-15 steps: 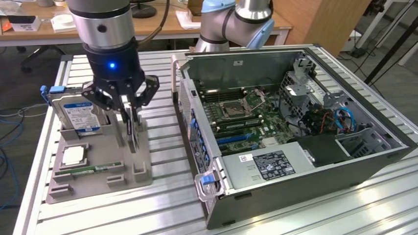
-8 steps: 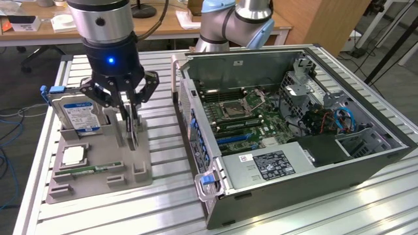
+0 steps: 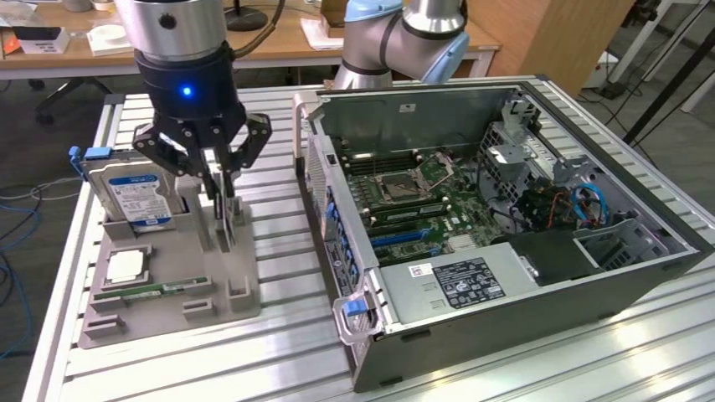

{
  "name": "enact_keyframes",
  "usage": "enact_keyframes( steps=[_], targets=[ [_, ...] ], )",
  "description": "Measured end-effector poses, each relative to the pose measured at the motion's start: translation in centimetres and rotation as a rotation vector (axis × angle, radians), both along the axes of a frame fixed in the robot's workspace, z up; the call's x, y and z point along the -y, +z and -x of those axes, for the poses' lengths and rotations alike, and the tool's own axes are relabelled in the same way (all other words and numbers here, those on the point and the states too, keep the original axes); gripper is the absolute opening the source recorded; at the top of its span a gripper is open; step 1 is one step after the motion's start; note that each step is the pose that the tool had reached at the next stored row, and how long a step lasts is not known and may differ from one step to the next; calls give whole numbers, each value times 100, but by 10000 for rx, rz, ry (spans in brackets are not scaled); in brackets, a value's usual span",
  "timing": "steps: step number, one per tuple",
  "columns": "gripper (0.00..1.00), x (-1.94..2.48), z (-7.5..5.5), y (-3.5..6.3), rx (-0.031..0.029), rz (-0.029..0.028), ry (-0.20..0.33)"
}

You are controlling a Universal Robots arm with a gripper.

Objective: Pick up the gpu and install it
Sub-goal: 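Pick up the gpu and move the gpu toward the slot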

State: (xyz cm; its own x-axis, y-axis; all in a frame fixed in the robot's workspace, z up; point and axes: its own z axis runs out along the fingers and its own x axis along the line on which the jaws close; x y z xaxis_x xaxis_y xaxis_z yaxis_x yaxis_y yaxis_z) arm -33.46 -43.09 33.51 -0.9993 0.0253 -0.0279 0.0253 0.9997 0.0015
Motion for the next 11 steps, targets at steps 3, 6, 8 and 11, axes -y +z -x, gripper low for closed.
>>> enact_keyframes(
  steps=[3,6,8,11],
  targets=[
    [26,0,0,48,0,0,0],
    [26,0,0,93,0,0,0],
    [26,0,0,126,0,0,0],
    [26,0,0,165,0,0,0]
  ],
)
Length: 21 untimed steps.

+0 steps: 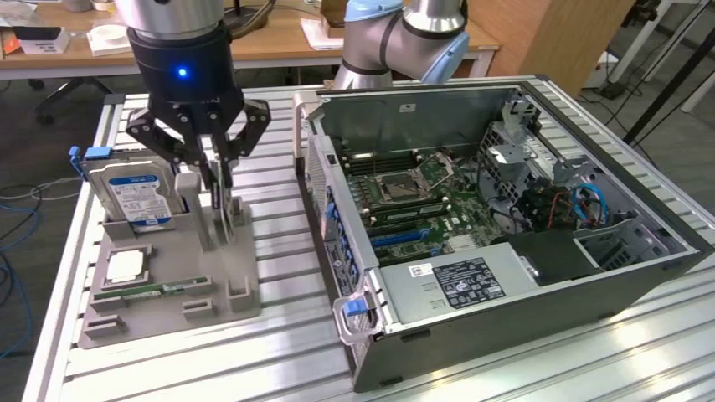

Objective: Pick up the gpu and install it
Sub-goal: 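Pick up the gpu and move the gpu toward the slot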

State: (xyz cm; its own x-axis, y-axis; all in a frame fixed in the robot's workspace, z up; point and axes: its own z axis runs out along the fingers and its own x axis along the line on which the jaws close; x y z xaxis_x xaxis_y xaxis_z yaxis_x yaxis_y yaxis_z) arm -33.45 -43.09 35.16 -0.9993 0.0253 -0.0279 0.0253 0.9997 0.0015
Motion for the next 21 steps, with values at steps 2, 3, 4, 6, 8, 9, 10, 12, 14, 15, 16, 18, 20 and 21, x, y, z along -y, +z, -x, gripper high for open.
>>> enact_keyframes(
  steps=[2,3,4,6,8,9,10,12,14,15,16,18,20,21],
  targets=[
    [26,0,0,26,0,0,0],
    [26,0,0,38,0,0,0],
    [26,0,0,51,0,0,0],
    [26,0,0,79,0,0,0],
    [26,0,0,109,1,-1,0],
    [26,0,0,124,0,0,0],
    [26,0,0,139,0,0,0],
    [26,0,0,168,0,0,0],
    [26,0,0,195,0,0,0],
    [26,0,0,210,0,0,0],
    [26,0,0,224,0,0,0],
    [26,0,0,250,0,0,0],
    [26,0,0,276,0,0,0],
    [26,0,0,290,1,0,0]
  ],
)
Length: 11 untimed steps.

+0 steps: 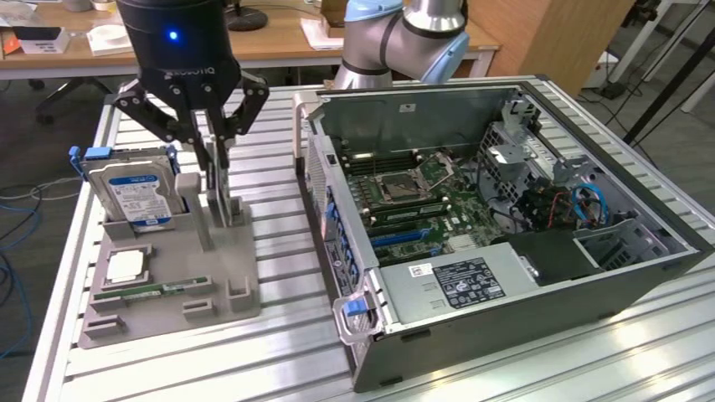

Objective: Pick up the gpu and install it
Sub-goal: 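Pick up the gpu and move the gpu toward the slot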

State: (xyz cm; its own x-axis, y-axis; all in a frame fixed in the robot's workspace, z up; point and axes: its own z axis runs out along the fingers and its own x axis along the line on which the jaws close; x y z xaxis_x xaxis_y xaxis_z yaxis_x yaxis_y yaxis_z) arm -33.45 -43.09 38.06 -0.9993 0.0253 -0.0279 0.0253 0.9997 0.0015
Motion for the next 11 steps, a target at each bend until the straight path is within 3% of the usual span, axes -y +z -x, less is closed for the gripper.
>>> enact_keyframes(
  steps=[11],
  targets=[
    [26,0,0,133,-1,3,0]
  ],
)
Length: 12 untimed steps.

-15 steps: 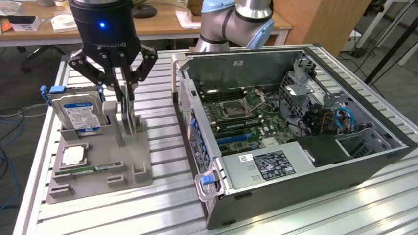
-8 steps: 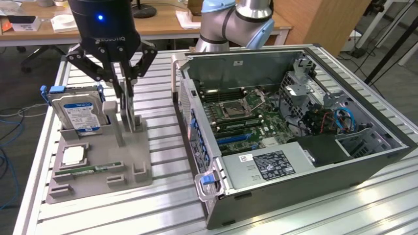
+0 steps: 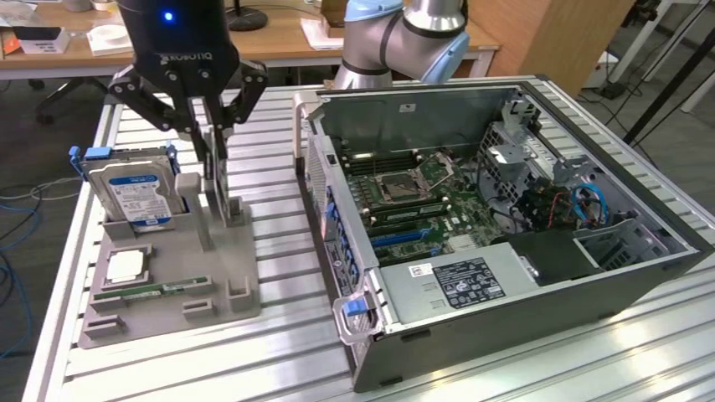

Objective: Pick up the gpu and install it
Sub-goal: 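Pick up the gpu and move the gpu toward the slot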

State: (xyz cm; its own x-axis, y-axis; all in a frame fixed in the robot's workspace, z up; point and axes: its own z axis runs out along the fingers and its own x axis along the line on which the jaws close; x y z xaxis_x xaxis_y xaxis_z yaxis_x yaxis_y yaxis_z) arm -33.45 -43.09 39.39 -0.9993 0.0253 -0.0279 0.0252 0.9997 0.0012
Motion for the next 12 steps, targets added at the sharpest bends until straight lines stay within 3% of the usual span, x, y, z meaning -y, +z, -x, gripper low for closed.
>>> enact_keyframes(
  steps=[12],
  targets=[
    [26,0,1,156,0,11,-1]
  ],
)
